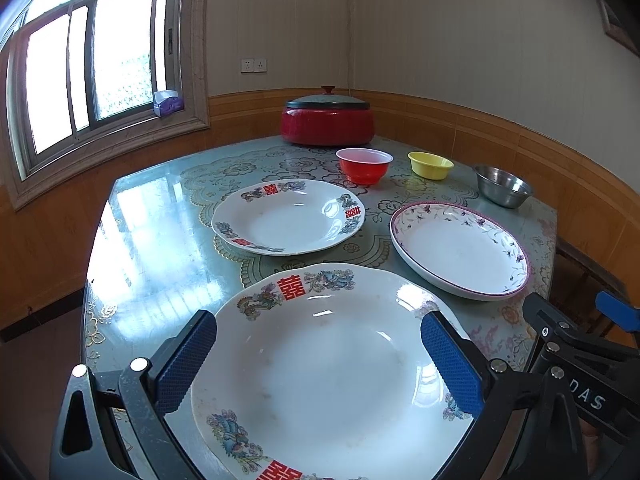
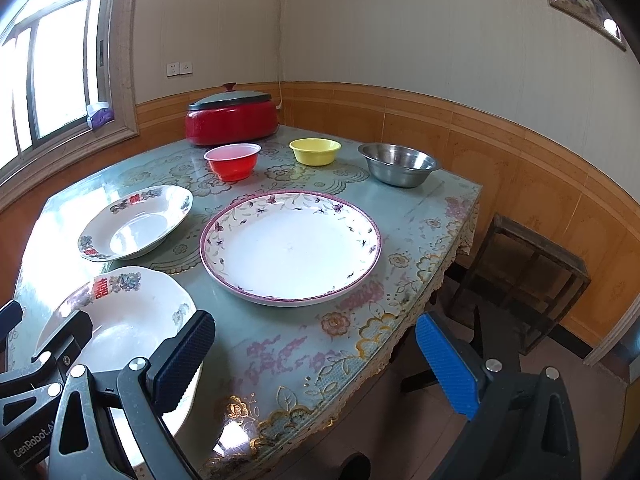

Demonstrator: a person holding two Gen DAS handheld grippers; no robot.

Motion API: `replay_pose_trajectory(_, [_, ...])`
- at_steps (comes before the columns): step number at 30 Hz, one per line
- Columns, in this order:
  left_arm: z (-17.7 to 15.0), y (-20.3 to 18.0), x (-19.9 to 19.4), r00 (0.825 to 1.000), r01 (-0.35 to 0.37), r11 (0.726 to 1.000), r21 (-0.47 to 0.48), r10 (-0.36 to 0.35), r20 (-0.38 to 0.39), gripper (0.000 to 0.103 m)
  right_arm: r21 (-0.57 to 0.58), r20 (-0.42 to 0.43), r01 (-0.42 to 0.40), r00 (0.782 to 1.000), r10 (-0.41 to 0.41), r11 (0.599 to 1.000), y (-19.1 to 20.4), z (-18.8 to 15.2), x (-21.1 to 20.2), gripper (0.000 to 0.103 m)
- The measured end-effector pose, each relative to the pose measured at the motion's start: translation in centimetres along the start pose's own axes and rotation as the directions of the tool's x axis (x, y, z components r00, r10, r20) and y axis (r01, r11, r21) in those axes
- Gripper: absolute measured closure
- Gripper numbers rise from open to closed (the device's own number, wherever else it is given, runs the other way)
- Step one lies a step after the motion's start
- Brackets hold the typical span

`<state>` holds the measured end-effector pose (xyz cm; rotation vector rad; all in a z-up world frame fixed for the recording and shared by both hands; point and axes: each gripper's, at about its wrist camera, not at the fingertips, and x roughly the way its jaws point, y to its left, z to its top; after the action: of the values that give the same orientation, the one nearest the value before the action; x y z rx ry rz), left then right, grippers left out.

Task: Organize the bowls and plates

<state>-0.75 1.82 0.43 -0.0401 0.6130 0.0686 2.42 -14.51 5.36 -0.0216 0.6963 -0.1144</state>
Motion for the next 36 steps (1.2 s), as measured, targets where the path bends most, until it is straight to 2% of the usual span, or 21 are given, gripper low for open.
replay_pose_trajectory(11, [0.0, -0.2, 0.0, 1.000, 0.002, 1.000, 0.008, -0.002, 0.006, 0.000, 0.004, -0.008, -0.001, 1.000, 0.001, 1.000, 0.0, 0.1, 0.1, 0.000])
replay_pose_trajectory(18, [-0.1, -1.2, -0.3, 1.000, 0.012, 0.999, 0.045, -0.013, 0.017, 0.000, 0.025, -0.019, 0.007, 1.000, -0.007, 1.000, -0.6, 0.1, 0.4, 0.000])
replay_pose_trajectory(36, [-0.2, -1.5, 0.0, 1.000, 0.015, 0.999, 0.047, -0.015, 0.003, 0.000, 0.033, -0.037, -0.001, 0.999, 0.003, 0.999, -1.0, 0.0, 0.8, 0.000])
